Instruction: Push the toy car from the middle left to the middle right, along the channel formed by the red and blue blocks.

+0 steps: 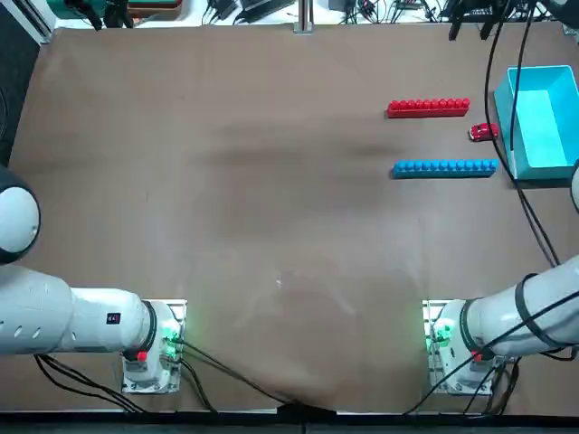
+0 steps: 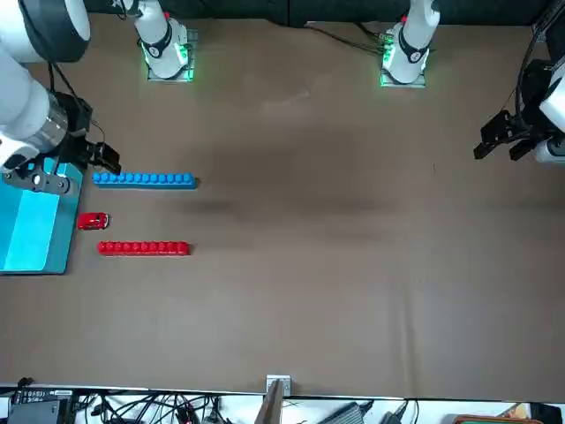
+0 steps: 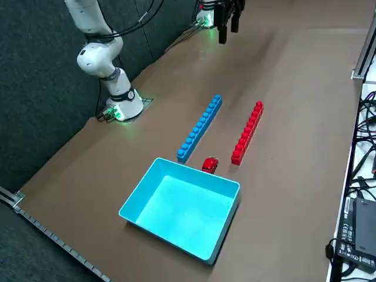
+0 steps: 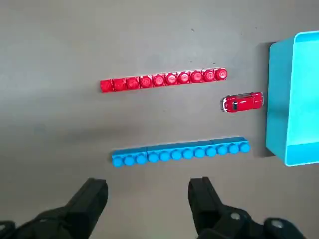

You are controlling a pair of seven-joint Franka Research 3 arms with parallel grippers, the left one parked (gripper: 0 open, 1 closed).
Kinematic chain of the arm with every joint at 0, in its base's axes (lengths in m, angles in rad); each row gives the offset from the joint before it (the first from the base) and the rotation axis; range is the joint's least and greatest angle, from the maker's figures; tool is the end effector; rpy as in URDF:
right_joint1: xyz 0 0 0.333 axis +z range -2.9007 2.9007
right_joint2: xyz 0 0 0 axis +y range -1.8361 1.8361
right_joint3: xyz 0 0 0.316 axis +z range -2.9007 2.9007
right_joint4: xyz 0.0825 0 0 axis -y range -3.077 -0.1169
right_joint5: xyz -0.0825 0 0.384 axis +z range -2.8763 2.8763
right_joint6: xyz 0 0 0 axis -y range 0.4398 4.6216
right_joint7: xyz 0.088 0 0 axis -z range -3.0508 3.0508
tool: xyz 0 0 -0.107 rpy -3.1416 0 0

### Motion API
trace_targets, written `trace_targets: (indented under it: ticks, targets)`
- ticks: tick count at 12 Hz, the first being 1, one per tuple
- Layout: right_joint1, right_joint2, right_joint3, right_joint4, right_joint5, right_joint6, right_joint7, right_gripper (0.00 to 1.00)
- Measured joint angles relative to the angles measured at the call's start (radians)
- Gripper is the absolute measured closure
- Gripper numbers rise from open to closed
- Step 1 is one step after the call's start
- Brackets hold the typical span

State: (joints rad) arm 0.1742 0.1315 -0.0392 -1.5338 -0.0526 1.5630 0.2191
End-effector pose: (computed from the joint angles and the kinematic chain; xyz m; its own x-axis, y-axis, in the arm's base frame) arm 0.5851 0.0752 0.5662 0.9926 -0.0848 -0.0871 -0.0780 -0.9939 0.0783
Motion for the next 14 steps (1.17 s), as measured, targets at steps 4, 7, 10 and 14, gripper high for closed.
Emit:
trace_targets:
  ticks: [4,7,10,14]
  targets:
    - [-0.027,-0.031,-0.015,-0.008,0.000,-0.015,-0.106,0.00]
    - [-0.041,-0.073,-0.025,-0.032,0.000,-0.014,-0.140,0.00]
    - [-0.042,-0.113,-0.039,-0.051,0.000,-0.018,-0.157,0.00]
    - [-0.056,-0.174,-0.053,-0.100,0.000,-0.023,-0.199,0.00]
